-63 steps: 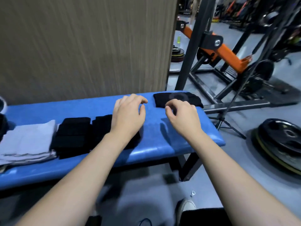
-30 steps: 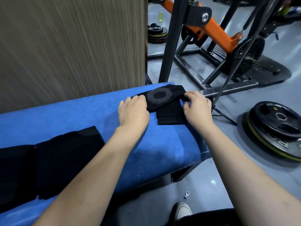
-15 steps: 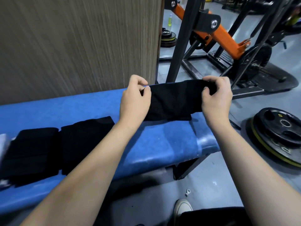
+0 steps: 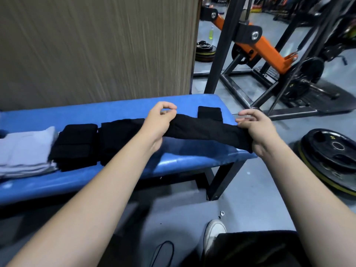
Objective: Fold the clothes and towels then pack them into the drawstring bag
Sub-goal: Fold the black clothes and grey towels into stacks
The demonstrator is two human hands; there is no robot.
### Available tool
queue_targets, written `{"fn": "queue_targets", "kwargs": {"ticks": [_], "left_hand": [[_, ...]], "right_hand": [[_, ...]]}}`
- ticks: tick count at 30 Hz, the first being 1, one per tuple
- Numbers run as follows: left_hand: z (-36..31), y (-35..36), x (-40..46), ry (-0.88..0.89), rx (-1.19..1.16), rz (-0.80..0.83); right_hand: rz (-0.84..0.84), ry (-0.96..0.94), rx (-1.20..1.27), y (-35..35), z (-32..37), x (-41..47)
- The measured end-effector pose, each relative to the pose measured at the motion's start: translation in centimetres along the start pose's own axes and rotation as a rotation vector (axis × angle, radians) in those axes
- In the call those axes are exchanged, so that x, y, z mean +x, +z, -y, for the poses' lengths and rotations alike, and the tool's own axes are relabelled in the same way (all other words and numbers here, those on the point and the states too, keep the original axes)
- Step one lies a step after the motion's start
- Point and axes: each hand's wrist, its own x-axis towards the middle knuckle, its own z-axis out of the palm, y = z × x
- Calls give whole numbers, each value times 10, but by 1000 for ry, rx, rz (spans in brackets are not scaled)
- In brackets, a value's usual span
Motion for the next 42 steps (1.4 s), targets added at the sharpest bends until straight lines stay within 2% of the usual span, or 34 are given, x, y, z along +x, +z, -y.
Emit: {"fn": "queue_targets", "kwargs": {"ticks": [5, 8, 10, 13, 16, 18, 20, 22, 24, 28, 39, 42], "left_hand": [[-2, -20, -17, -80, -177, 148], [-8, -26, -21, -45, -145, 217], [-7, -29, -19, -17, -92, 263], [-1, -33, -15, 24, -47, 304], [0, -37, -13, 73, 1, 277], [-2, -38, -12, 82, -48, 233], [-5, -38, -14, 63, -79, 183], [-7, -39, -17, 55, 44, 131], [-4, -41, -16, 26, 143, 114], [1, -36, -17, -29, 187, 79], [14, -14, -23, -94, 110, 66], [19, -13, -25, -90, 93, 119]], "right_hand": [[114, 192, 280, -19, 0, -8], [178, 275, 433, -24, -3, -4], [231, 273, 579, -25, -3, 0], [288, 160, 736, -19, -2, 3], [336, 10, 563, -12, -3, 2], [337, -69, 423, -8, -5, 1], [269, -146, 223, -4, -5, -1], [174, -166, 72, -2, -4, -3], [143, -97, 26, -3, -5, -4], [178, 78, -38, -5, -3, -10], [5, 87, -124, -11, -7, -9], [-21, 77, -105, -10, -8, -5]]}}
